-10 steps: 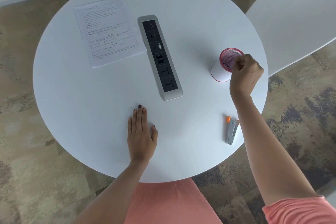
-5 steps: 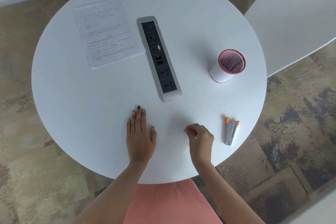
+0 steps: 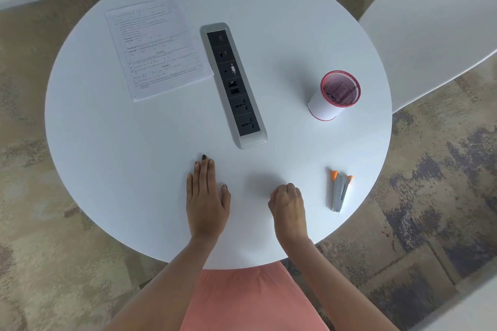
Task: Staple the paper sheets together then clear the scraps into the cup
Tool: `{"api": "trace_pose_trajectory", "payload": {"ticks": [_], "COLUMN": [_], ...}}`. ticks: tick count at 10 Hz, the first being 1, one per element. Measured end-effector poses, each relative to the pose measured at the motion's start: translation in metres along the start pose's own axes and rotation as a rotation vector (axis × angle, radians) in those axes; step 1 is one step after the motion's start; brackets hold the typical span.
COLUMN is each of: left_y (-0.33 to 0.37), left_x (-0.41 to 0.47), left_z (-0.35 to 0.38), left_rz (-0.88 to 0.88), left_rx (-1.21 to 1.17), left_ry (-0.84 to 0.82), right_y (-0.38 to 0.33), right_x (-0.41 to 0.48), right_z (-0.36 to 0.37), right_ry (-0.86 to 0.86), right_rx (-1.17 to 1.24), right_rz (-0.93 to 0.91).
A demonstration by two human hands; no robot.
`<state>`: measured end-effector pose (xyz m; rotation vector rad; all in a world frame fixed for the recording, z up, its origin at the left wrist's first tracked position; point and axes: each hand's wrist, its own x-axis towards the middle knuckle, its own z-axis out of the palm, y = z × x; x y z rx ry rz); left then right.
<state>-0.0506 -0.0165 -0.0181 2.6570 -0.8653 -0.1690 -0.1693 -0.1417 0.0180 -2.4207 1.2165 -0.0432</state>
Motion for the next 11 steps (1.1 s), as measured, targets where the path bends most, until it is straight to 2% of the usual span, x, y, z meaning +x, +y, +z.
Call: {"api": "trace_pose_trajectory", "payload": {"ticks": [1,3,5,6,7,8,10,11], "left_y": [0.001,0.0,-0.001,-0.001,0.0,0.0,0.0,0.002], "left_x": [0.0,0.001,0.001,0.0,0.001,0.001,0.0,0.001], "left_z": [-0.001,0.0,0.001,0.001,0.0,0.0,0.001,0.0], "left_rz": [-0.005,-0.006,-0.009,-0.002,0.003,0.003,0.015,0.009], "left_rx": [-0.004,0.001,-0.009,-0.004,-0.006,0.0,-0.004,-0.018], "left_ry": [-0.003,-0.006,-0.014,-0.01,-0.006,0.001,0.03,0.038], "right_y": [-0.002,0.007,0.013,0.017,0.019,0.022,0.021,0.012], "right_x": [-0.001,0.02,0.097,0.14,0.174,0.191,0.195,0.175], "right_z": [0.0,-0.025,-0.071,-0.095,-0.11,-0.12,-0.125,-0.113], "right_ry": [0.0,0.077,0.512,0.672,0.737,0.705,0.661,0.699], "right_rx": [-0.014,0.335,0.342,0.317,0.276,0.205,0.175,0.197], "right_rz": [0.005,0.147,0.091,0.058,0.11,0.182,0.214,0.14]}}
